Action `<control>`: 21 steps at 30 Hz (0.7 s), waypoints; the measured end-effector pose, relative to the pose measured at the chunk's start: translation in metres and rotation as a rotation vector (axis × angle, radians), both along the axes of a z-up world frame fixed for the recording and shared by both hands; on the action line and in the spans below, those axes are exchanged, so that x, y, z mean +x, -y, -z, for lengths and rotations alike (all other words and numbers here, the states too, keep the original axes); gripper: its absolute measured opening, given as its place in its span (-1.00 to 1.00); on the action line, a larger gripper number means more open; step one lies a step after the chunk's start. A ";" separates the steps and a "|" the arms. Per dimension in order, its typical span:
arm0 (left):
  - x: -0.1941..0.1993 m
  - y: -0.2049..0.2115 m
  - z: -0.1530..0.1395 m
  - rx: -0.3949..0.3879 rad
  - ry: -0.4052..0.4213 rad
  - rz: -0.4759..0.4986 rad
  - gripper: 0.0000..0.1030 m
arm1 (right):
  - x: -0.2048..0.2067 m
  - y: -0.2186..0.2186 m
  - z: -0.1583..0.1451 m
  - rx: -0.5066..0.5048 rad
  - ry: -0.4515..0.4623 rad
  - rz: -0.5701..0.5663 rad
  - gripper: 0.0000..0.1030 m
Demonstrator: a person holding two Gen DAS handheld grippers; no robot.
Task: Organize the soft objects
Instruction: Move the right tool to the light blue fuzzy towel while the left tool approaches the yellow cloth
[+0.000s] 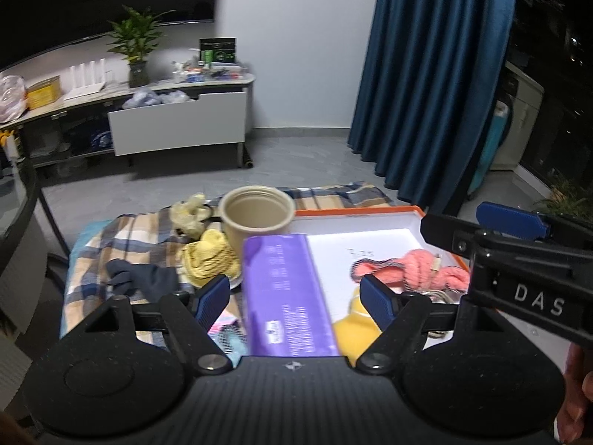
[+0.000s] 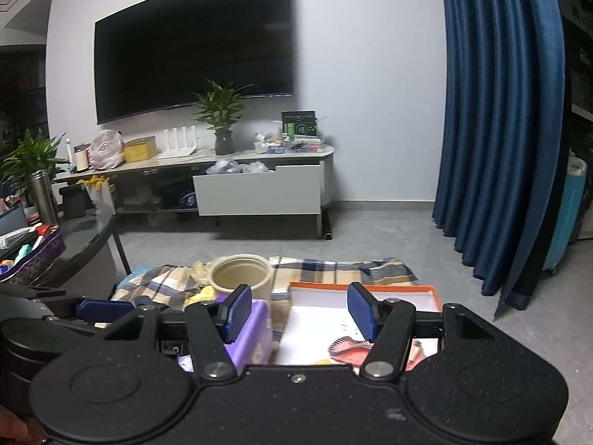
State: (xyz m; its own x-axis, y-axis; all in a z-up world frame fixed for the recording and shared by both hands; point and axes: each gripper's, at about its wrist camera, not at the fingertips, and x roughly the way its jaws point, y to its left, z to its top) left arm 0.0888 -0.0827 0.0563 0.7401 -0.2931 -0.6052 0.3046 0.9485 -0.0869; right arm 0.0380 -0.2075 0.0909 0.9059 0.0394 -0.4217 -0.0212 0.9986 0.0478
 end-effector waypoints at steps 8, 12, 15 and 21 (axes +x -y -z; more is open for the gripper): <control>-0.002 -0.025 0.001 -0.007 -0.004 -0.045 0.54 | 0.007 -0.026 0.002 -0.003 -0.010 -0.048 0.36; -0.003 -0.038 0.002 -0.010 -0.008 -0.064 0.54 | 0.010 -0.039 0.004 0.002 -0.018 -0.076 0.36; -0.003 -0.049 0.004 -0.017 -0.013 -0.077 0.54 | 0.012 -0.048 0.006 0.005 -0.026 -0.099 0.36; -0.007 -0.073 0.013 -0.029 -0.023 -0.110 0.55 | 0.011 -0.061 0.006 0.000 -0.025 -0.151 0.36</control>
State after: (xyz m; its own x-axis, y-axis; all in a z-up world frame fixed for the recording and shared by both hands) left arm 0.0818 -0.0092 0.0435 0.7548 -0.2283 -0.6150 0.1961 0.9731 -0.1206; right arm 0.0491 -0.1463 0.0850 0.8790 0.1745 -0.4437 -0.1700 0.9842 0.0503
